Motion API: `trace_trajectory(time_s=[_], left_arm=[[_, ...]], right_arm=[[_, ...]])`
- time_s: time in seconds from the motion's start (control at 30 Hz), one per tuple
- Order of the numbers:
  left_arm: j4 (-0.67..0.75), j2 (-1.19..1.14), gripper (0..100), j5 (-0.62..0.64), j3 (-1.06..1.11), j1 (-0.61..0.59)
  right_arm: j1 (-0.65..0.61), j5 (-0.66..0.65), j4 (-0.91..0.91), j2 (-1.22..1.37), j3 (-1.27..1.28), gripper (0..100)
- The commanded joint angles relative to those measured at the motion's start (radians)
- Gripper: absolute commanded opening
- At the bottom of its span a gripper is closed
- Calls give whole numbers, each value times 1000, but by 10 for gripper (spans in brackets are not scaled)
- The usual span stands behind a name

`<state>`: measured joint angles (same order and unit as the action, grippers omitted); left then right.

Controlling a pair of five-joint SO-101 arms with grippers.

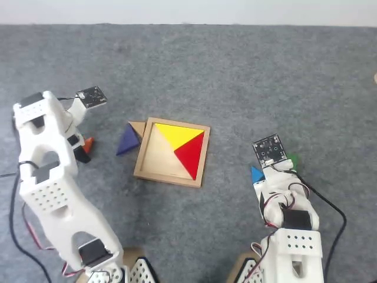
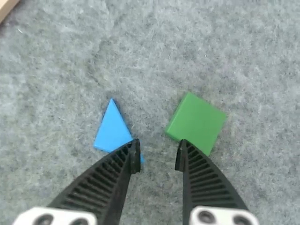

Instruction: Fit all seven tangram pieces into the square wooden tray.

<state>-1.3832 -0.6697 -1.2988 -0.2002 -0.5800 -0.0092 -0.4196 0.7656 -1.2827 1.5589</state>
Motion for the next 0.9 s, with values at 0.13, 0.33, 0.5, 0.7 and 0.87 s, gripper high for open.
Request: trace_trajectory(time_s=[0.13,0.33,0.5,0.7,0.87], left_arm=[[29,-6,254,-23,-61,-66],[23,-12,254,-37,-71,-83],[23,-41,161,-43,-67,-81],[-3,-38,12,3,-82,-80],[-112,-38,13,75,-185,-60]], right_arm=[[7,-12,-18,-16,-5,144],[7,-12,-18,-16,-5,144],[7,-12,-18,-16,-5,144],[7,-12,-19,-16,-5,144],[7,-12,-19,-16,-5,144]])
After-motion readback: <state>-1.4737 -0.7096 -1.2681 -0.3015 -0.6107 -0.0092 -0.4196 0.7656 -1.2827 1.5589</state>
